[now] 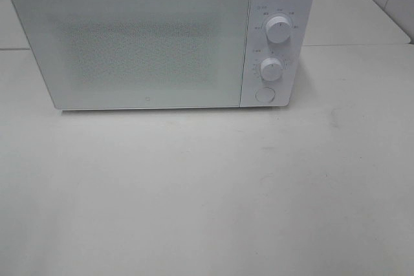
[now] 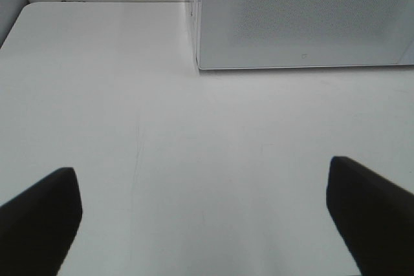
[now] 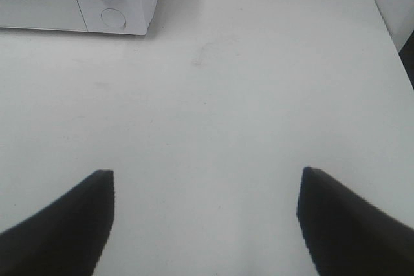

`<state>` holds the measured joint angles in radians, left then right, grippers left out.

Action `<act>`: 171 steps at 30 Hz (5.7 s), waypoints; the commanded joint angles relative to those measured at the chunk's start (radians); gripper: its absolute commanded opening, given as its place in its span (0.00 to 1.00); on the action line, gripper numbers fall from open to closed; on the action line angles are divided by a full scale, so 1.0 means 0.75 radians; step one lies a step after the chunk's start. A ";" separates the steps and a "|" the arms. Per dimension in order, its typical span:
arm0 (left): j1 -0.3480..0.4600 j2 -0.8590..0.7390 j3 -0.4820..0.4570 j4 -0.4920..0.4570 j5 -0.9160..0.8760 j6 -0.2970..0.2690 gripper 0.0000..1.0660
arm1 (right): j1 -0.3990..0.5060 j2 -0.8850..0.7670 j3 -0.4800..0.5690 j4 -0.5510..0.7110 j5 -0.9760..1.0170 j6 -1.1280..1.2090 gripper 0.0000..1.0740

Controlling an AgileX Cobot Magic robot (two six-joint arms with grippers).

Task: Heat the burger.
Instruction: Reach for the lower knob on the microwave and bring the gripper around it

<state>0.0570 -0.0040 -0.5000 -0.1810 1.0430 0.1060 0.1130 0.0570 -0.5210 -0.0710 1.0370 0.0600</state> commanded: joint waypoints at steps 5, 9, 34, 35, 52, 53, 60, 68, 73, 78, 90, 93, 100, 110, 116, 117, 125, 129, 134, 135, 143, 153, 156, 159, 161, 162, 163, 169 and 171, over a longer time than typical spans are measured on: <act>-0.009 -0.031 0.004 -0.005 -0.011 -0.009 0.91 | -0.007 0.137 -0.036 0.007 -0.187 0.019 0.71; -0.009 -0.031 0.004 -0.005 -0.011 -0.009 0.91 | -0.007 0.215 -0.036 0.007 -0.284 0.019 0.71; -0.009 -0.031 0.004 -0.005 -0.011 -0.009 0.91 | -0.007 0.744 -0.036 0.007 -0.943 0.044 0.71; -0.009 -0.031 0.004 -0.005 -0.011 -0.009 0.91 | -0.007 0.791 -0.036 0.007 -0.999 0.044 0.71; -0.009 -0.031 0.004 -0.005 -0.011 -0.009 0.91 | -0.007 1.201 -0.036 -0.008 -1.459 0.044 0.71; -0.009 -0.031 0.004 -0.005 -0.011 -0.009 0.91 | -0.007 1.247 -0.036 -0.007 -1.537 0.044 0.71; -0.009 -0.031 0.004 -0.005 -0.011 -0.009 0.91 | -0.007 1.365 0.024 0.003 -1.820 0.009 0.71; -0.009 -0.031 0.004 -0.005 -0.011 -0.009 0.91 | 0.087 1.475 0.219 0.279 -2.259 -0.240 0.71; -0.009 -0.031 0.004 -0.005 -0.011 -0.009 0.91 | 0.252 1.549 0.289 0.520 -2.464 -0.436 0.71; -0.009 -0.031 0.004 -0.005 -0.011 -0.009 0.91 | 0.388 1.608 0.315 0.705 -2.616 -0.527 0.71; -0.009 -0.031 0.004 -0.005 -0.011 -0.009 0.91 | 0.712 1.852 0.321 1.108 -3.004 -0.601 0.71; -0.009 -0.031 0.004 -0.005 -0.011 -0.009 0.91 | 0.764 1.923 0.321 1.119 -3.065 -0.595 0.71; -0.009 -0.031 0.004 -0.005 -0.011 -0.009 0.91 | 0.845 2.081 0.320 1.132 -3.193 -0.507 0.71; -0.009 -0.031 0.004 -0.005 -0.011 -0.009 0.91 | 0.907 2.148 0.312 1.239 -3.196 -0.456 0.71; -0.009 -0.031 0.004 -0.005 -0.011 -0.009 0.91 | 0.908 2.148 0.248 1.244 -3.196 -0.456 0.71; -0.009 -0.031 0.004 -0.005 -0.011 -0.009 0.91 | 0.908 2.160 0.219 1.247 -3.197 -0.463 0.71; -0.009 -0.031 0.004 -0.005 -0.011 -0.009 0.91 | 0.903 2.273 0.115 1.257 -3.197 -0.465 0.71; -0.009 -0.031 0.004 -0.005 -0.011 -0.009 0.91 | 0.891 2.320 0.055 1.257 -3.197 -0.461 0.71; -0.009 -0.031 0.004 -0.005 -0.011 -0.009 0.91 | 0.856 2.364 -0.020 1.228 -3.193 -0.461 0.71; -0.009 -0.031 0.004 -0.005 -0.011 -0.009 0.91 | 0.856 2.373 -0.032 1.221 -3.188 -0.461 0.71; -0.009 -0.031 0.004 -0.005 -0.011 -0.009 0.91 | 0.856 2.475 -0.125 1.217 -3.176 -0.461 0.71; -0.009 -0.031 0.004 -0.007 -0.011 -0.009 0.91 | 0.753 2.552 -0.225 1.093 -3.125 -0.461 0.71; -0.009 -0.031 0.004 -0.007 -0.011 -0.009 0.91 | 0.748 2.581 -0.252 1.084 -3.116 -0.461 0.71; -0.009 -0.031 0.004 -0.007 -0.011 -0.009 0.91 | 0.748 2.596 -0.273 1.087 -3.113 -0.461 0.71; -0.009 -0.031 0.004 -0.005 -0.011 -0.009 0.91 | 0.735 2.613 -0.300 1.085 -3.109 -0.461 0.71; -0.009 -0.031 0.004 -0.005 -0.011 -0.009 0.91 | 0.735 2.613 -0.300 1.085 -3.109 -0.461 0.71; -0.009 -0.031 0.004 -0.005 -0.011 -0.009 0.91 | 0.723 2.633 -0.317 1.080 -3.099 -0.451 0.71; -0.009 -0.031 0.004 -0.005 -0.011 -0.009 0.91 | 0.687 2.675 -0.348 1.063 -3.077 -0.431 0.71; -0.009 -0.031 0.004 -0.005 -0.011 -0.009 0.91 | 0.687 2.691 -0.356 1.060 -3.076 -0.429 0.71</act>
<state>0.0570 -0.0040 -0.5000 -0.1810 1.0430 0.1060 0.6310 2.0630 -0.7730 0.7460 -1.2180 -0.2690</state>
